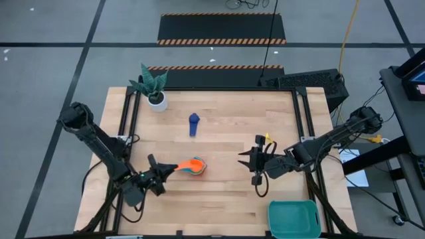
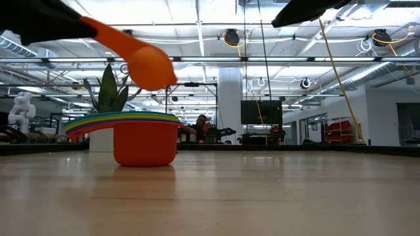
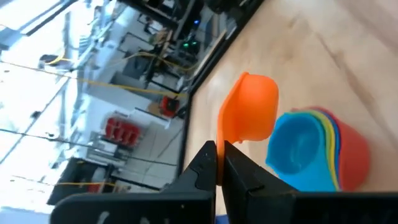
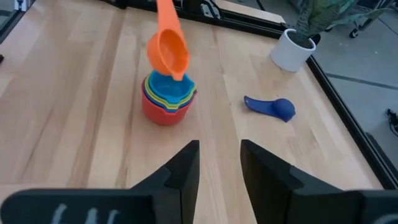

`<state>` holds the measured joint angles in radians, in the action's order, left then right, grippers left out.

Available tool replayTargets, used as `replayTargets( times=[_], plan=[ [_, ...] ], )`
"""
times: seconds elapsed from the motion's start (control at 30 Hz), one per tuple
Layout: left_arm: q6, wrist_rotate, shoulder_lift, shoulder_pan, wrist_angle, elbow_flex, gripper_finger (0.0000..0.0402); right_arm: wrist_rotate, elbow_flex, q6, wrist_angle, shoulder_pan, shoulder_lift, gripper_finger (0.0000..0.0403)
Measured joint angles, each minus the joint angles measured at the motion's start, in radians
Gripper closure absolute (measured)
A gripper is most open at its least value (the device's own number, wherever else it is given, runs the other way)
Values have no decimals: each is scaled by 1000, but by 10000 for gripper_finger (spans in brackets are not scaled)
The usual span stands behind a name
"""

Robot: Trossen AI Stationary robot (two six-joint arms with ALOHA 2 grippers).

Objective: Nest measuring cups in basket
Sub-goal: Stack the orange measuring cup on top of the light blue measuring cup

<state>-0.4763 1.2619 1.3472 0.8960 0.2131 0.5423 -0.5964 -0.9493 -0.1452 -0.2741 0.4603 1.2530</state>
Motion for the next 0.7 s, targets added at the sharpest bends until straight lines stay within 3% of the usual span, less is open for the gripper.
replayTargets(
  times=[0.23,0.7],
  plan=[
    [48,-16,0,3,0,-52,391,0,0,8,1,0,0,291],
    [64,-182,0,-103,-21,-57,391,0,0,15,4,0,0,291]
  ],
)
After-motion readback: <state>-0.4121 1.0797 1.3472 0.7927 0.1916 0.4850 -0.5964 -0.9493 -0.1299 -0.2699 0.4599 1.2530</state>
